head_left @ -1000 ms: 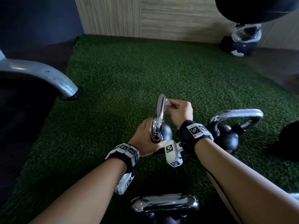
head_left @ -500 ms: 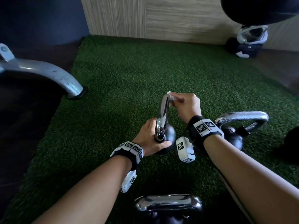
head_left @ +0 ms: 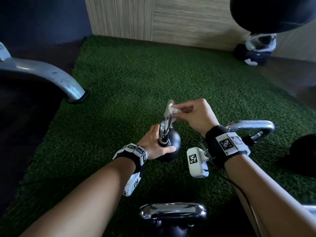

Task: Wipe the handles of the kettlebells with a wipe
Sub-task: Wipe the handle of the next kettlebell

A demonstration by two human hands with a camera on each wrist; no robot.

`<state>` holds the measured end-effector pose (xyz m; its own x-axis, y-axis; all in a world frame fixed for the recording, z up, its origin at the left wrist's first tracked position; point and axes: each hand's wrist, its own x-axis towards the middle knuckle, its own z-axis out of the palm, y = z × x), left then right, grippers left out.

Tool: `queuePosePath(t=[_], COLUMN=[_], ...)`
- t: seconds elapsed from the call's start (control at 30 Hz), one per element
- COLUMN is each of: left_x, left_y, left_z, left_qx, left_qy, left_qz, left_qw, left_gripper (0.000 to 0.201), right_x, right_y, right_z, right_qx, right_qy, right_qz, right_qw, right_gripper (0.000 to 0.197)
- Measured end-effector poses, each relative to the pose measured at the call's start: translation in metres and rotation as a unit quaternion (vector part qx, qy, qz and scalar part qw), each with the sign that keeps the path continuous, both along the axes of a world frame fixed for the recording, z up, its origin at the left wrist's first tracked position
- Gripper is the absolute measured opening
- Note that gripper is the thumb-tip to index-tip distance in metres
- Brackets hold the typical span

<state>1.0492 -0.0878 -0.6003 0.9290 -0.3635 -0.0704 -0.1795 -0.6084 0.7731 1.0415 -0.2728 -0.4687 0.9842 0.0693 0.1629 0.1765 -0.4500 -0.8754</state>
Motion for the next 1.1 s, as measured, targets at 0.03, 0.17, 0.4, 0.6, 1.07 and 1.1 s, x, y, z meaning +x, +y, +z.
queuePosePath(t=[0.03, 0.17, 0.4, 0.6, 1.07, 1.1], left_x=[0.003, 0.013, 0.013, 0.010, 0.000, -0.001], left_y=[0.001, 0.001, 0.004, 0.005, 0.006, 0.007], left_z=[-0.002, -0.014, -0.009, -0.016, -0.017, -0.017], left_qx=[0.001, 0.015, 0.015, 0.020, -0.017, -0.027], left_qy=[0.001, -0.018, -0.031, 0.015, 0.005, 0.005], left_qz=[-0.003, -0.008, -0.052, -0.041, -0.043, -0.040], left_qw=[1.000, 1.000, 0.998, 0.999, 0.999, 0.999], left_gripper=[0.121, 0.130, 0.091, 0.092, 0.102, 0.104], right_x=[-0.005, -0.022, -0.030, -0.026, -0.017, -0.018], right_y=[0.000, 0.008, 0.012, 0.010, 0.018, 0.018], right_z=[-0.001, 0.002, -0.010, -0.026, -0.037, -0.038], right_qx=[0.017, 0.074, 0.108, -0.076, -0.170, -0.157], right_qy=[0.018, 0.080, 0.133, 0.074, 0.079, 0.083], right_qz=[0.014, 0.056, 0.063, 0.073, 0.136, 0.147], right_qw=[1.000, 0.992, 0.983, 0.992, 0.973, 0.973], right_gripper=[0.025, 0.023, 0.025, 0.026, 0.014, 0.014])
